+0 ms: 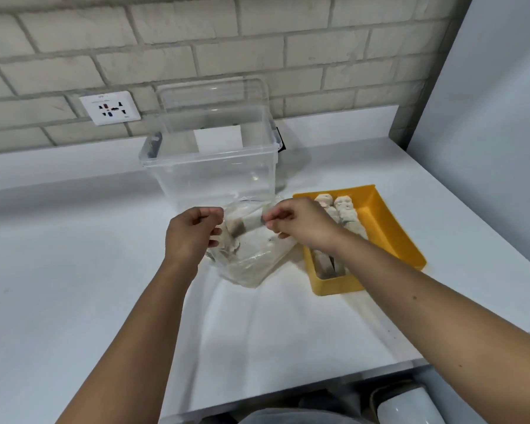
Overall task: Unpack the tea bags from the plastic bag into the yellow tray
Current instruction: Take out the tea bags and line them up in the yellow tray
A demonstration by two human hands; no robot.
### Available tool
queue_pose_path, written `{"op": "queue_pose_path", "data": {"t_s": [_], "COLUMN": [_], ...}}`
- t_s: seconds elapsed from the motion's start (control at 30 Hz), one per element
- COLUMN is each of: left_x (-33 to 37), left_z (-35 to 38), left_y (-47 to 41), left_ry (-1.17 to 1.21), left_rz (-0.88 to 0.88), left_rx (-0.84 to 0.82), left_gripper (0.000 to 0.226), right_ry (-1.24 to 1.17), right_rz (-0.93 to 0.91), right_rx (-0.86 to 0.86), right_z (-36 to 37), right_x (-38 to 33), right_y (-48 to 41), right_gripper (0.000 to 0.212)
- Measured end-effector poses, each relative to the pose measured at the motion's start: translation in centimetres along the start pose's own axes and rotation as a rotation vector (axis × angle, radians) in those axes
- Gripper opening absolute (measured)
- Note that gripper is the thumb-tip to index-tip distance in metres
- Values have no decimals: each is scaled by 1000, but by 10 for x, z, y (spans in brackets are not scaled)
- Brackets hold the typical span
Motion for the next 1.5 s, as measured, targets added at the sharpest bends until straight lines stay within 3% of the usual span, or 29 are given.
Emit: {"op": "queue_pose_path", "data": {"t_s": [0.17,0.27,0.37,0.53,0.73,0.9,1.0,1.1,1.23,1.5], "left_x": [-6,-6,-7,-9,-7,-4,2,1,-7,-14], "left_z": [1,1,0,-4,-6,4,5,-3,-13,-13], "left_y": [-1,-2,-4,-7,-4,-4,-3,-7,-15,-17], "left_ry": [-161,-285,-329,-327,-309,-265,-228,-202,-198,-140], "left_rz": [80,136,157,143,145,146,152,146,97,76], "left_rx": [24,32,38,29,4,-154,-171,-86,-35,-59], "left_gripper": [9,12,14,16,17,32,17,7,9,7], "right_ry": [88,14,-36,32,436,296,197,87,128,88], "right_rz": [145,295,355,276,66,-25,-42,33,244,274], "right_rx": [-116,-88,-54,-65,-70,-65,-98,-146,-212,-148], "right_z": [58,73,79,91,59,31,35,46,74,99], "right_x": [24,34,33,29,0,-28,-36,-21,18,23], "right_y": [-43,-59,-65,-65,-43,-34,-34,-39,-51,-59], "right_gripper": [4,11,5,21,26,12,9,5,20,14]}}
Point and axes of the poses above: each hand's wrist, its own y-axis away from the middle knuckle, its own z-axis out of the palm, x = y × z, the point moved 5 cm from there along -y, towards the middle knuckle, and after that the axes turned 2 degrees about -y, right-handed, at the moved point
